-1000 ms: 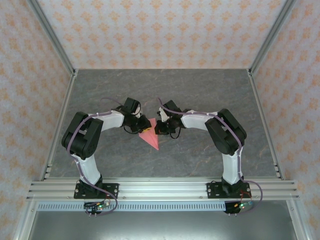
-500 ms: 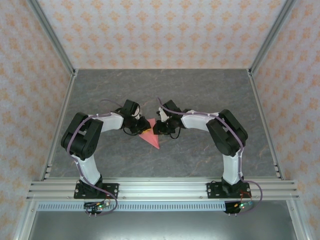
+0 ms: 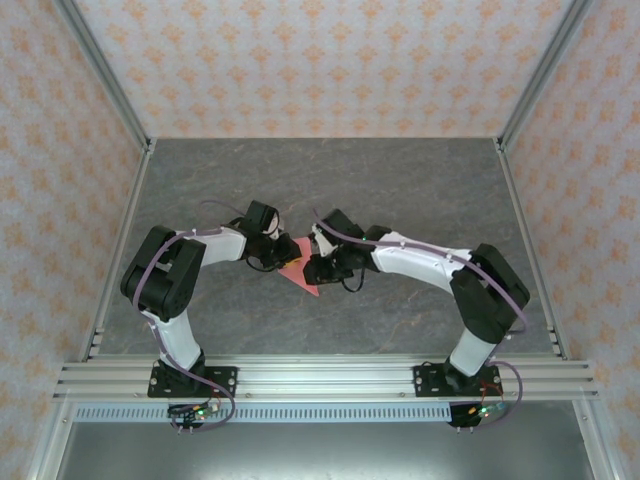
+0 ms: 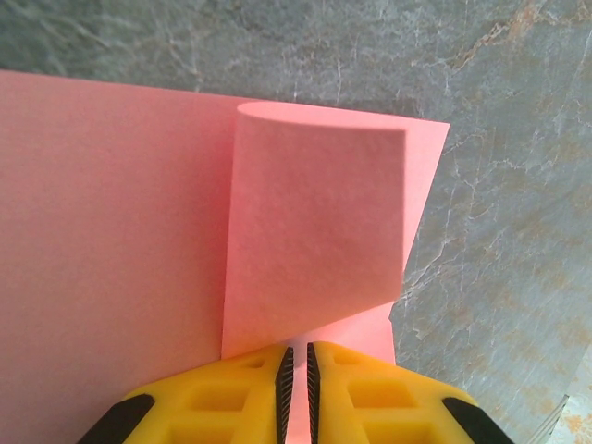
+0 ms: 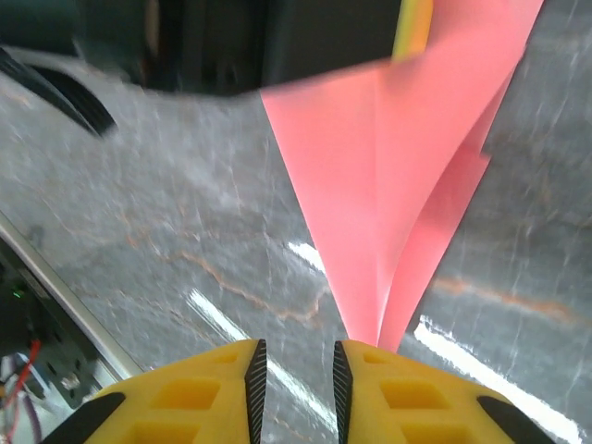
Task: Fold a paper plane with a square sheet of paper (fold left side to right side)
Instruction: Fourth fold the wing at the center of the table.
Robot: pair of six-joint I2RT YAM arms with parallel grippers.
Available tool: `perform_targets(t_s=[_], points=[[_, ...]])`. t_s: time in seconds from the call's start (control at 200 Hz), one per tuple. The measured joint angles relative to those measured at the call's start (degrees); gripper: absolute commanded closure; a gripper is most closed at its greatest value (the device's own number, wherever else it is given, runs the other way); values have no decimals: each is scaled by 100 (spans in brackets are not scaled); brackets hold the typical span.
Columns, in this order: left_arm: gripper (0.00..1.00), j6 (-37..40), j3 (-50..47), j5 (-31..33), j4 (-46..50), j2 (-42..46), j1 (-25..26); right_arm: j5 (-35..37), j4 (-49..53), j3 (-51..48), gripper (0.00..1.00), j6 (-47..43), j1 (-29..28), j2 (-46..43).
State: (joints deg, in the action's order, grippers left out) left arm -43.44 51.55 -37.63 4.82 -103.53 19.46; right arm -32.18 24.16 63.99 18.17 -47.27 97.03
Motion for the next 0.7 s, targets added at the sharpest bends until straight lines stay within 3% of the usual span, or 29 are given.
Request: perform_targets(t_s=[0.345, 0.701], points=[[83, 0, -2, 2, -2, 2, 0, 525, 424, 50, 73, 63, -223, 417], [83, 0, -2, 4, -2, 4, 0, 588, 498, 249, 79, 61, -260, 516]])
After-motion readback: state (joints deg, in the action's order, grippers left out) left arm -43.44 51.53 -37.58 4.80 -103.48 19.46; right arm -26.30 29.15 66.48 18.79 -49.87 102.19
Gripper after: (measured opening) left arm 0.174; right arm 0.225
